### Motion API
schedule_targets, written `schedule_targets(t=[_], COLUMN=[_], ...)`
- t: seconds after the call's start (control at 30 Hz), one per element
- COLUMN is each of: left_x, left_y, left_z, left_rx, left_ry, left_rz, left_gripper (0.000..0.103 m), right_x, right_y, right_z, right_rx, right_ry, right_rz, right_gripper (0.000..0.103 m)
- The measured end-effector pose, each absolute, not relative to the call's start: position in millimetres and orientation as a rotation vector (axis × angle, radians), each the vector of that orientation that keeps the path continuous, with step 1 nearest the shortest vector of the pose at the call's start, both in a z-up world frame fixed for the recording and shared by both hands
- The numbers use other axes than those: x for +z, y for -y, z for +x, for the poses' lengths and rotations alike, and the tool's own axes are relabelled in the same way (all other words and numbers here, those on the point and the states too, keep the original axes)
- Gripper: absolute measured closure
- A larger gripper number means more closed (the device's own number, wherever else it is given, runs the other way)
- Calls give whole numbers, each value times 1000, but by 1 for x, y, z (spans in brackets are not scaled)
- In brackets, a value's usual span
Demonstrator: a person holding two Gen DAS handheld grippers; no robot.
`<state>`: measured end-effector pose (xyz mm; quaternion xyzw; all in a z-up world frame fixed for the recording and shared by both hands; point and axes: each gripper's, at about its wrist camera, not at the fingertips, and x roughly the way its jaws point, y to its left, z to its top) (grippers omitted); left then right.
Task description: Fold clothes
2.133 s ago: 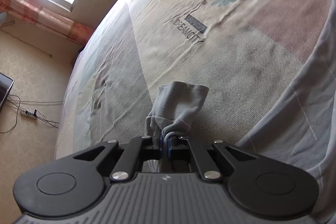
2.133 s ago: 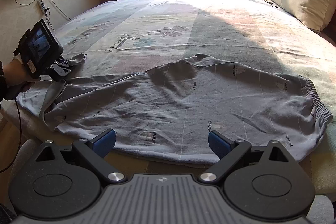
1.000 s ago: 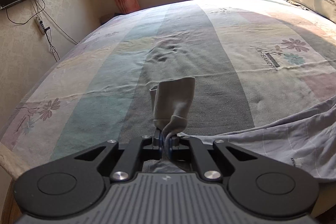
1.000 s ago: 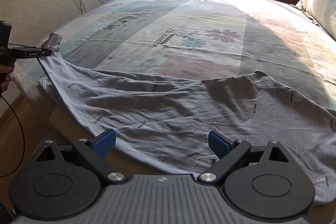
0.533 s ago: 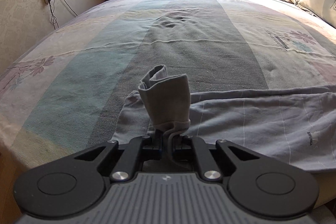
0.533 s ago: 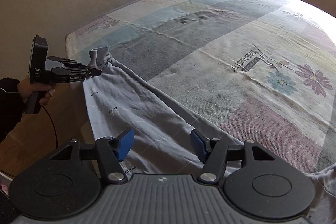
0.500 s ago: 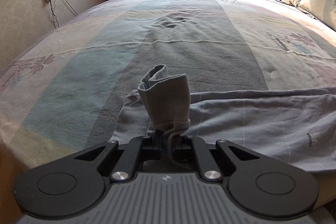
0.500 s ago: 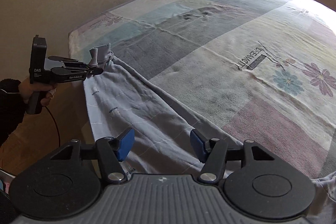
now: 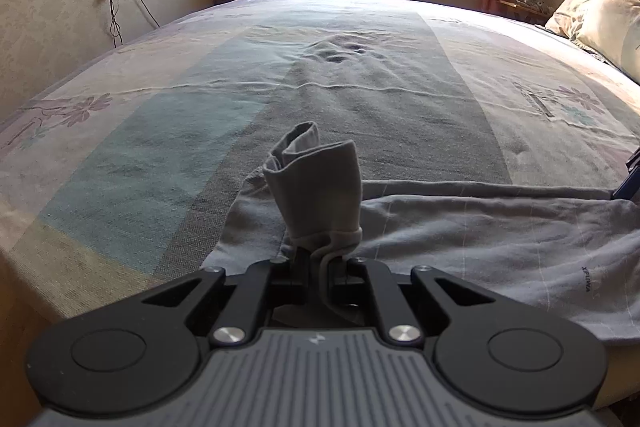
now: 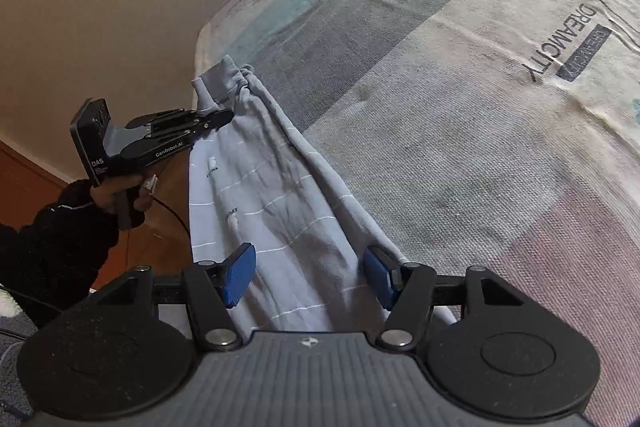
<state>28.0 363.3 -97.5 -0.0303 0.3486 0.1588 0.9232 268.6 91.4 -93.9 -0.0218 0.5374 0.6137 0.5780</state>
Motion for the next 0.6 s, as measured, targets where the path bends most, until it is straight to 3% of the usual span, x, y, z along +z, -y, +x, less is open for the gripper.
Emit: schedule_targets(t=[0.4,0.6], left_x=[-98,-98], left_y=[-365,-363], left_z=[29,30], left_rx=[324,333], left_ry=[-713,-715], left_rz=[-66,-70], left_gripper=[95,95], right_x=[-108,-112], right_y=[-60,-93], right_z=[284,280], right_rx=[1446,1487], right_ry=[-1375,-1350], right_rz=[116,152], right_gripper=[38,37])
